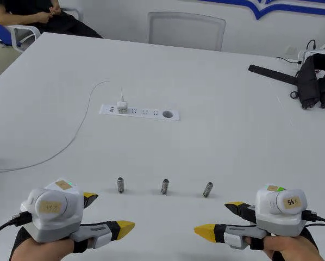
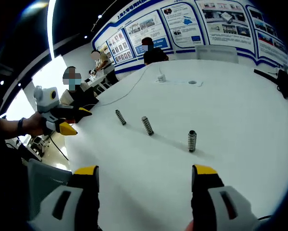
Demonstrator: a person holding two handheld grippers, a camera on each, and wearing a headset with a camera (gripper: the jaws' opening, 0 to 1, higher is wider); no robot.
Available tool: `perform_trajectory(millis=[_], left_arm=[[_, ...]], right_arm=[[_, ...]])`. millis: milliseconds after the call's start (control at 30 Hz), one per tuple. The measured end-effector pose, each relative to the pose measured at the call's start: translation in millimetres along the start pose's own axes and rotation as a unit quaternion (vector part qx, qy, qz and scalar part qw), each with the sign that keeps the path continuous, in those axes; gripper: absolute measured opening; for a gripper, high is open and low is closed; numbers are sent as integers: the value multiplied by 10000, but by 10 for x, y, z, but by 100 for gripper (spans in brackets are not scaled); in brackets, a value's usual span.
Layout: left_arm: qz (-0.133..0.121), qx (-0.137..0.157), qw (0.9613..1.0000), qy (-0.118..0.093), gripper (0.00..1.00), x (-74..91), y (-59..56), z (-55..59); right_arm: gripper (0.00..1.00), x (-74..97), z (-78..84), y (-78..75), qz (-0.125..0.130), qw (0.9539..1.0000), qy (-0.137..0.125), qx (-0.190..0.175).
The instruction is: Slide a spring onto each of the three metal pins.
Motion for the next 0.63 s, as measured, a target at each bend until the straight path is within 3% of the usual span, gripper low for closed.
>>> perform_trajectory(millis=[367, 633], left_arm=[[-197, 135, 9997, 54, 80, 105, 139, 103], [-284, 130, 9994, 137, 85, 132, 157, 173]], right_arm=[[85, 21, 76, 61, 16, 9999, 111, 35], [86, 31, 105, 85, 26, 9999, 143, 35]])
Point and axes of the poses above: the centre of the closed fingertips' face, and the gripper's own axes: x roughly backward along the fingers, y roughly to its left, z roughly out of its underside, the point moved 7 cm from there along x, roughly backward along the fingers, and after that the axes turned 4 degrees about x, right-handed, at the moved point
